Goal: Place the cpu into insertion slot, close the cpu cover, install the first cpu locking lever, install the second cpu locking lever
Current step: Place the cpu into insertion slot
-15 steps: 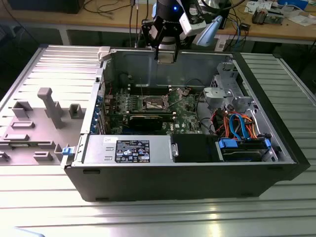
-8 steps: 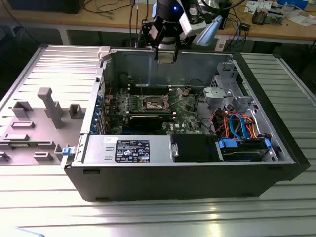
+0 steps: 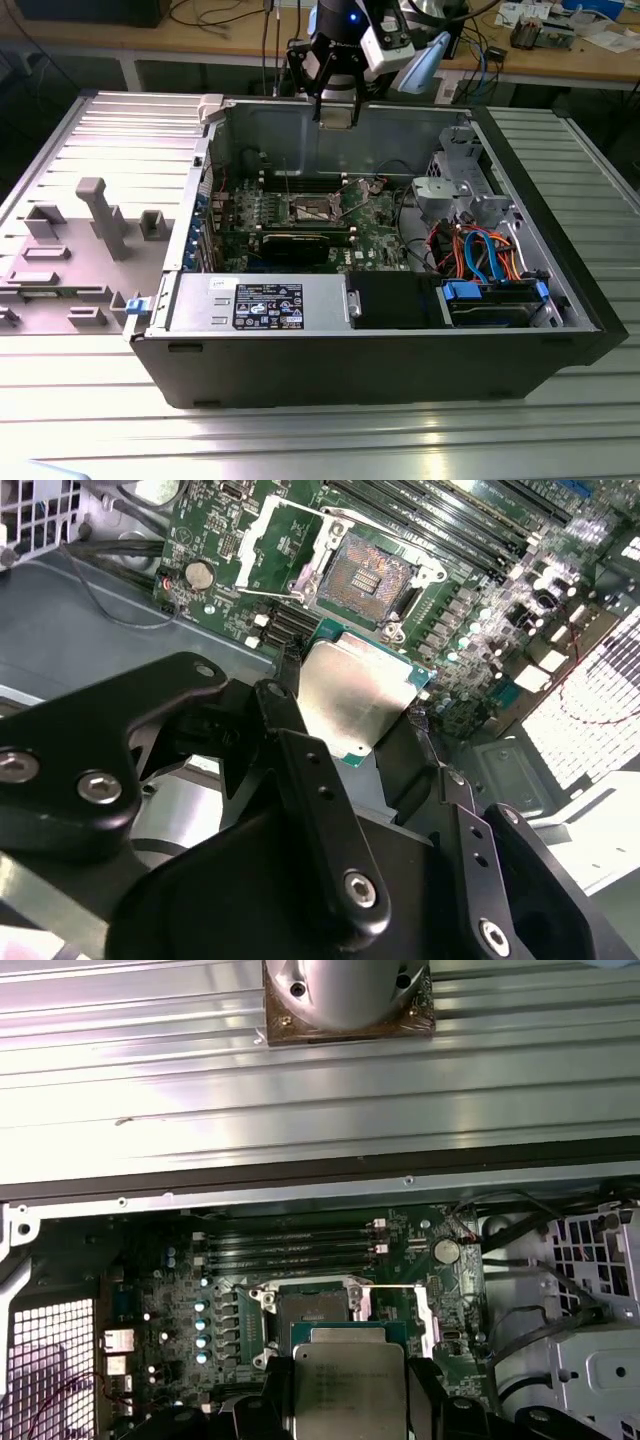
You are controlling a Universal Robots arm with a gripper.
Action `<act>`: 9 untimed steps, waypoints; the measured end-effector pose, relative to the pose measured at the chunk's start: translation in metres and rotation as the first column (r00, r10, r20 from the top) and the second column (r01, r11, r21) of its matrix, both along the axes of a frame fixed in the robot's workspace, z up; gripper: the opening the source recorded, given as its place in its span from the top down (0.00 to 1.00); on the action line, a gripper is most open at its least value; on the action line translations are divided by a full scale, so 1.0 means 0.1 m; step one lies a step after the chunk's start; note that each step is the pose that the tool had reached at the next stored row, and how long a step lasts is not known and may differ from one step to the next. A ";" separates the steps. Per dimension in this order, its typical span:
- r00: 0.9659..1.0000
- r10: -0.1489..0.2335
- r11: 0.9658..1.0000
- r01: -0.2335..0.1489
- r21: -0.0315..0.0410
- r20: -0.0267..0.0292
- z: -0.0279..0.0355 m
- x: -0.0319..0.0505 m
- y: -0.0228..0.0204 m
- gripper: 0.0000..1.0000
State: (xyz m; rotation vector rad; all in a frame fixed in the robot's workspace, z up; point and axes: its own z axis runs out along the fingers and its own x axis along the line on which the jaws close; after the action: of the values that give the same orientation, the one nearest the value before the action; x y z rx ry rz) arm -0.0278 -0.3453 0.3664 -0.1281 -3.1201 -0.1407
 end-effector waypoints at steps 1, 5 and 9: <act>1.000 -0.001 1.000 0.001 0.000 0.000 0.000 0.000 0.000 0.46; 1.000 -0.002 1.000 0.002 0.000 0.000 0.000 0.000 0.000 0.46; 1.000 -0.003 1.000 0.003 0.000 0.000 0.000 0.000 0.000 0.46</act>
State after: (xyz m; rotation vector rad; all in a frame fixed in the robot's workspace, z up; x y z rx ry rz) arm -0.0278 -0.3453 0.3664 -0.1333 -3.1201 -0.1407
